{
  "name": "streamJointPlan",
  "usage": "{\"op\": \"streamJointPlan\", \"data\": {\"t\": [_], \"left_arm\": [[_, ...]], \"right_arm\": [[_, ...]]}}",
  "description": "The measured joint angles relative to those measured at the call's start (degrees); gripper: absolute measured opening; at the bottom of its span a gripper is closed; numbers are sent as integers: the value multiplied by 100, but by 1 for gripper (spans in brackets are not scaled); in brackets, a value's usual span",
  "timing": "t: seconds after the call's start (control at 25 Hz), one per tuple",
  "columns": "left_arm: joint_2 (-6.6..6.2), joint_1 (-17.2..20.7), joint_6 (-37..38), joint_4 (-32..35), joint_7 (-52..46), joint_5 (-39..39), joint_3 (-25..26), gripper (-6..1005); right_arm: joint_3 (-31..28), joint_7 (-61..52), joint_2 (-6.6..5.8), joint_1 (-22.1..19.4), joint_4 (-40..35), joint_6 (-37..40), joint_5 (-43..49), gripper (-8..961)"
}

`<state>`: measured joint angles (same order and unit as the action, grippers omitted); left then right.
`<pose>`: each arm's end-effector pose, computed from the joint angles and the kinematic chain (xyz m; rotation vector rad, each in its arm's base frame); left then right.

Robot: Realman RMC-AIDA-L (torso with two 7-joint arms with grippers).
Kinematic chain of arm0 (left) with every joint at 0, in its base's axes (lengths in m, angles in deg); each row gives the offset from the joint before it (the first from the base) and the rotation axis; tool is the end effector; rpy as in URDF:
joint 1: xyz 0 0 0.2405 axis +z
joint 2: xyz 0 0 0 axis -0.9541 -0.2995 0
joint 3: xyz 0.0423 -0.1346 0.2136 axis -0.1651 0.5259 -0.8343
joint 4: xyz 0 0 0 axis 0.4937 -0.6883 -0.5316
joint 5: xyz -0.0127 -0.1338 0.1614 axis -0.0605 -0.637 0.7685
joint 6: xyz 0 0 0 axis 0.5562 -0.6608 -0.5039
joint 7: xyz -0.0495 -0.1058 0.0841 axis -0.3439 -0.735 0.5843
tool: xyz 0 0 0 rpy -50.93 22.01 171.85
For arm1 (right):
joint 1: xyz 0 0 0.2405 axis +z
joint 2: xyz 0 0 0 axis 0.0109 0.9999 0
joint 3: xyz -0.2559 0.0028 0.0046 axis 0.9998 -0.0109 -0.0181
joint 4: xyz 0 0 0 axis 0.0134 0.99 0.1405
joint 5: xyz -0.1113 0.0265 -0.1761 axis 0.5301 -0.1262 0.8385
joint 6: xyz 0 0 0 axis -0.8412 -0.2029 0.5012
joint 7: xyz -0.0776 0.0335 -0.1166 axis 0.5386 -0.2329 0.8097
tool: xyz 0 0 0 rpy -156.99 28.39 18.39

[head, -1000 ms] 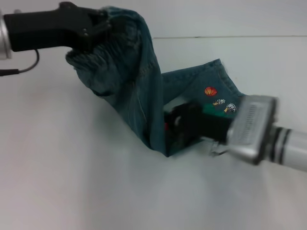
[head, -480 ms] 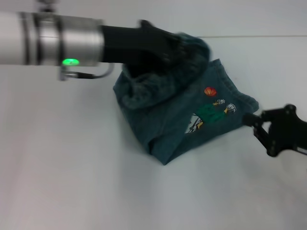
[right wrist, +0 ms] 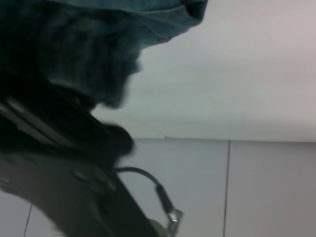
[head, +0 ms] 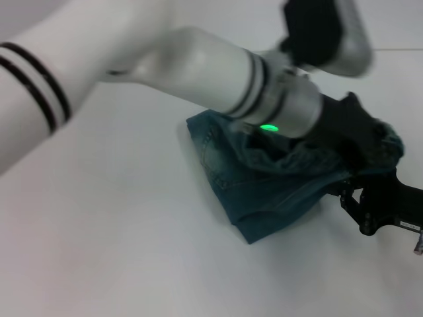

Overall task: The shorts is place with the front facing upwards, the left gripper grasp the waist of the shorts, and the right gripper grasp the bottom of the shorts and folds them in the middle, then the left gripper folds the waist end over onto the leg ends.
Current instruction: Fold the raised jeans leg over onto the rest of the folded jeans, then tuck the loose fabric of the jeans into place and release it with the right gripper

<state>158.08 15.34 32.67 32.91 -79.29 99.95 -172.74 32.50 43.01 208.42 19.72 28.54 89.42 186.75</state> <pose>-0.0151 0.3624 -0.1441 -3.0157 0.1387 -0.2606 0.3228 0.2802 -0.0141 -2.5220 0.1876 0.5704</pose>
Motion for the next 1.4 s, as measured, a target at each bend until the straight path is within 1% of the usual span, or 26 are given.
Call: {"op": "streamJointPlan", "data": {"t": [0.08, 0.16, 0.24, 0.44, 0.64, 0.8, 0.84, 0.96, 1.12, 1.24, 1.32, 1.4], "left_arm": [[0, -100, -485, -21, -12, -233, -468, 130], [1, -104, -898, 43, -25, -400, -741, 138], [-1, -43, -1097, 93, -17, -514, -777, 145], [-6, 144, -1109, 154, 47, -559, -582, 164], [-30, 275, -1079, 173, 236, -520, -422, 373], [-42, 313, -951, 211, 316, -494, -320, 572], [-45, 347, -867, 242, 340, -486, -222, 622], [-49, 493, -671, 362, 459, -481, 48, 677], [-44, 1098, 40, 963, 691, -481, 801, 751], [-25, 1598, 737, 1348, 833, -498, 1463, 806], [-6, 1949, 1218, 1533, 938, -569, 1912, 856], [-2, 2251, 1614, 1643, 1005, -623, 2245, 919]], "right_arm": [[5, 5, 4, 48, 62, -99, 40, -1], [13, 9, 9, 82, 104, -162, 102, -1], [17, 9, 9, 104, 136, -194, 149, -2], [20, -3, -5, 103, 146, -162, 257, -2], [18, -48, -49, 89, 91, 89, 455, 1], [-13, -55, -77, 39, 17, 316, 511, 9], [-21, -56, -82, 16, -13, 365, 512, 11], [-80, -56, -101, -52, -72, 445, 508, 17], [-174, -112, -154, -118, -173, 588, 513, 25], [-197, -198, -183, -176, -303, 706, 515, 30], [-207, -264, -183, -227, -448, 811, 515, 34], [-235, -403, -154, -304, -692, 908, 515, 38]]}}
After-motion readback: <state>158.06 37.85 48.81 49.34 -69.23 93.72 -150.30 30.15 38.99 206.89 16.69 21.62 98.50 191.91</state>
